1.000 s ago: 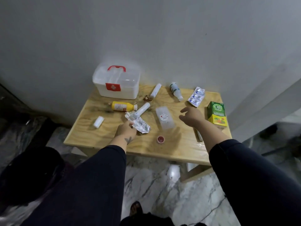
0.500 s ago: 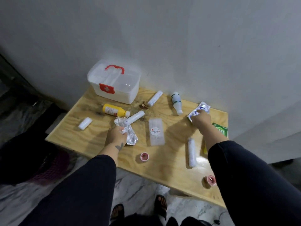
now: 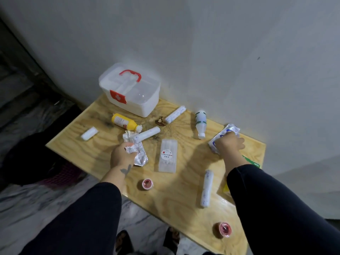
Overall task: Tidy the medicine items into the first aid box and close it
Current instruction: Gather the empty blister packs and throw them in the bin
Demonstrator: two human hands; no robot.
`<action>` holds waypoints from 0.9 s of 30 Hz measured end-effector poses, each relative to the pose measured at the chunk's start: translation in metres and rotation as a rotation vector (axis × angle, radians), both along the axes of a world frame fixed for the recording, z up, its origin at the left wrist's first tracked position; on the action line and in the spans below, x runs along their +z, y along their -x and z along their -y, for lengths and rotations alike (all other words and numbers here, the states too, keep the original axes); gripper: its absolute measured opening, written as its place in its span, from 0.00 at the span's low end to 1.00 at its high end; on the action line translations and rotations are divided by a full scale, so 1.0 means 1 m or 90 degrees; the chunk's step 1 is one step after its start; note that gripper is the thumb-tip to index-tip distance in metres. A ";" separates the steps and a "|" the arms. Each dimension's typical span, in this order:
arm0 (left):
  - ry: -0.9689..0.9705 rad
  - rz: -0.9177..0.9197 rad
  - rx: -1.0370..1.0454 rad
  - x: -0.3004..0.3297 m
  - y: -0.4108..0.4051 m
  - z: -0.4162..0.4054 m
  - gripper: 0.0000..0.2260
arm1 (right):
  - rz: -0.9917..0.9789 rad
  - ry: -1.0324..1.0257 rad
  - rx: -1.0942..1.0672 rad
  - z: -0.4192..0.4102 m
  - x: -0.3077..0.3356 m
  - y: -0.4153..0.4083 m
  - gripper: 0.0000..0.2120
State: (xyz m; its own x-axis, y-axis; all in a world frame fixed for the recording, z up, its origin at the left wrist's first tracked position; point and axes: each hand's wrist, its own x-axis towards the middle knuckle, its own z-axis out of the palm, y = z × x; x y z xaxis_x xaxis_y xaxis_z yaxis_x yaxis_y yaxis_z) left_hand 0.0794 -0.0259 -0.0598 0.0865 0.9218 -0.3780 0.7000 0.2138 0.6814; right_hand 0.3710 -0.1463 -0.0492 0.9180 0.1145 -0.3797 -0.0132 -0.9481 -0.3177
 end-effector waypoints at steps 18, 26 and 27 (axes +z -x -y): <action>0.064 0.038 0.026 0.068 0.002 -0.005 0.13 | 0.075 -0.281 0.242 -0.025 0.089 0.068 0.19; 0.064 0.130 0.055 0.105 0.006 -0.012 0.15 | -0.023 -0.391 0.340 -0.073 0.118 0.122 0.24; 0.056 0.117 0.038 0.108 0.009 -0.013 0.15 | -0.057 -0.411 0.341 -0.077 0.118 0.128 0.25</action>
State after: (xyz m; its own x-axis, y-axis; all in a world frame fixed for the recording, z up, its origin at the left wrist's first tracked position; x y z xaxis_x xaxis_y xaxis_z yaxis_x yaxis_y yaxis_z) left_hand 0.0701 -0.0128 0.0485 0.1080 0.8914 -0.4401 0.5496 0.3153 0.7737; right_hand 0.2428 -0.0693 0.0689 0.6471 0.7456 -0.1591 0.3352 -0.4657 -0.8190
